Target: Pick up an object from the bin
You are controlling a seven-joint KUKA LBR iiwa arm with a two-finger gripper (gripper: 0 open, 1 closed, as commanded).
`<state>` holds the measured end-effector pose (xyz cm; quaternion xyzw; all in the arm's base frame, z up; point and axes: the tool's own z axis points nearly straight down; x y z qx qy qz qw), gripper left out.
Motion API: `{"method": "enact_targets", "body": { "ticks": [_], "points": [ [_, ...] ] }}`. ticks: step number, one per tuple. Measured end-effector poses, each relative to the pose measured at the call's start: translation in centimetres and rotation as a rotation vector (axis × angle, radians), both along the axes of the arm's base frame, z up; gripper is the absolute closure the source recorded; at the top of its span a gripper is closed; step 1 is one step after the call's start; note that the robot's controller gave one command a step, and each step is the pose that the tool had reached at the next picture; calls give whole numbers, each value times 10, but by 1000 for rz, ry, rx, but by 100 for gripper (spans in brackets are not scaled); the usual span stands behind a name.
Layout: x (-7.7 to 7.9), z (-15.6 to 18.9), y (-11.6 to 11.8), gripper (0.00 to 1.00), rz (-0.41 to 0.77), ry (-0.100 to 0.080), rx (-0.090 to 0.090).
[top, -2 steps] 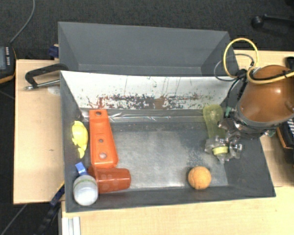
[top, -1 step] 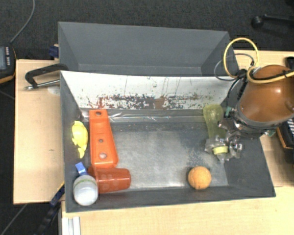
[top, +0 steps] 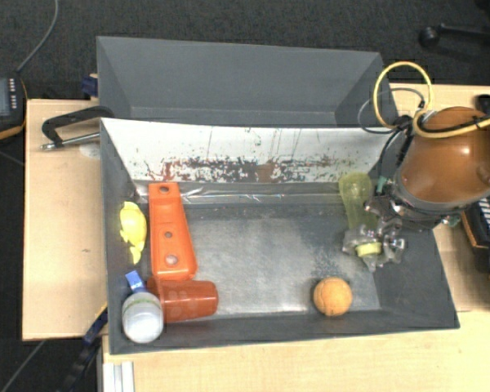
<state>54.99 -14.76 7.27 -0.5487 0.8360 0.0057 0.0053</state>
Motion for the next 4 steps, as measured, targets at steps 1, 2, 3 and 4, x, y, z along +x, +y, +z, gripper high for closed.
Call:
{"method": "enact_targets", "body": {
  "ticks": [1, 2, 3, 4],
  "points": [
    [1, 7, -1, 100, -1, -2, -2],
    [1, 14, -1, 100, -3, -5, -2],
    [2, 19, -1, 100, -3, -7, -2],
    [1, 25, 0, 100, -4, -3, 0]
  ]
}}
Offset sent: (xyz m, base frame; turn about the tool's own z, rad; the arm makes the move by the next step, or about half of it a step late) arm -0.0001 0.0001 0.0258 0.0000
